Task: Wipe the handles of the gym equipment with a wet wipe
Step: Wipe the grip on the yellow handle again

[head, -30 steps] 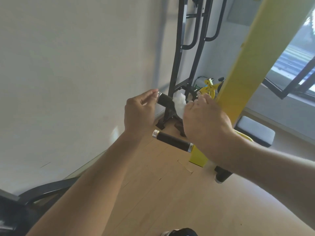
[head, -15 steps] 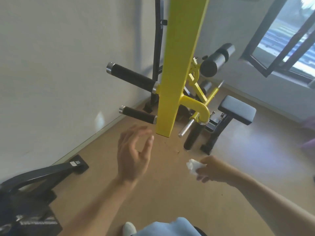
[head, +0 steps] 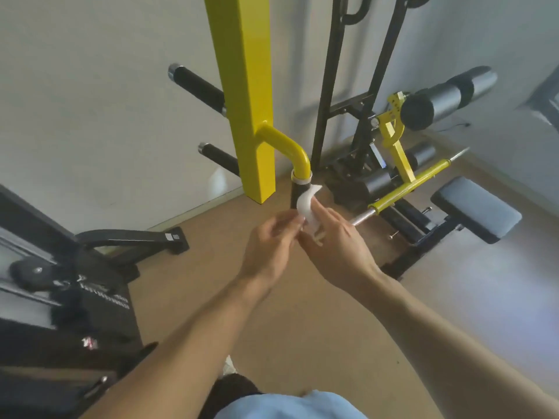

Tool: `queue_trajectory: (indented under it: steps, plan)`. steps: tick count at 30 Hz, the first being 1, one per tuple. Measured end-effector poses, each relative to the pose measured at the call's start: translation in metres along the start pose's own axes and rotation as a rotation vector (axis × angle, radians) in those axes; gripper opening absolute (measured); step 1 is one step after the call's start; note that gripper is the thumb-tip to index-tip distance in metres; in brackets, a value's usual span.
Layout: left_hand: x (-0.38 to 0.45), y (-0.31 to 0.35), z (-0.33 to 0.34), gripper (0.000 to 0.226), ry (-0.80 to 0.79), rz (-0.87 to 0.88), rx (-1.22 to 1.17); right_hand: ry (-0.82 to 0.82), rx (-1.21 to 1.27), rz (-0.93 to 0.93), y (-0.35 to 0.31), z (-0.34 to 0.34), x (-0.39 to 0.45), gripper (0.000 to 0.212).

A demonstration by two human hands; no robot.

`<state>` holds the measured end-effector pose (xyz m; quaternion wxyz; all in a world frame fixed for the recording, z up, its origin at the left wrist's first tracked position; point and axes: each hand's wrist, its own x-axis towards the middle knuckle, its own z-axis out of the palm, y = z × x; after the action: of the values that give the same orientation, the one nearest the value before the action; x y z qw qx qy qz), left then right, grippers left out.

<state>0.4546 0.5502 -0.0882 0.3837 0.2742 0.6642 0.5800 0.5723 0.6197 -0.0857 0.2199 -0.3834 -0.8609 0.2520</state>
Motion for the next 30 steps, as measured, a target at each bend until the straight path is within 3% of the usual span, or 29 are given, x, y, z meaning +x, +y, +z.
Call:
queue_trajectory:
  steps: [4,7,9,11,16,19,22,25,27,30]
  plan:
    - [-0.009,0.011,0.003,0.019,0.045,-0.103,-0.039,-0.173,0.310,0.014,0.004,-0.005,-0.013,0.049]
    - [-0.017,0.013,0.002,0.008,0.152,-0.044,0.174,-0.232,0.990,0.404,0.000,-0.004,-0.020,0.042]
    - [-0.023,0.012,0.003,0.010,0.180,-0.023,0.269,-0.321,1.187,0.614,0.000,-0.005,-0.020,0.041]
    - [-0.028,0.009,0.004,0.015,0.157,0.003,0.293,-0.351,1.141,0.608,0.006,-0.004,-0.019,0.043]
    - [-0.030,-0.003,0.004,0.027,0.205,0.037,0.398,-0.172,1.093,0.466,0.020,-0.001,-0.015,0.024]
    - [-0.026,-0.003,0.001,0.033,0.230,0.054,0.421,-0.098,1.165,0.485,0.020,0.001,-0.011,0.021]
    - [-0.016,0.002,-0.002,0.032,0.243,0.078,0.417,0.097,1.189,0.576,0.018,0.000,0.001,0.013]
    - [-0.007,0.008,-0.004,0.024,0.300,0.072,0.314,0.419,1.255,0.718,0.020,-0.011,0.021,0.015]
    - [-0.004,0.014,-0.005,0.024,0.367,0.193,0.321,0.577,1.249,0.663,0.019,-0.019,0.033,0.016]
    - [0.004,0.033,-0.009,0.027,0.417,0.573,0.587,0.444,0.995,0.319,0.008,-0.015,0.034,0.012]
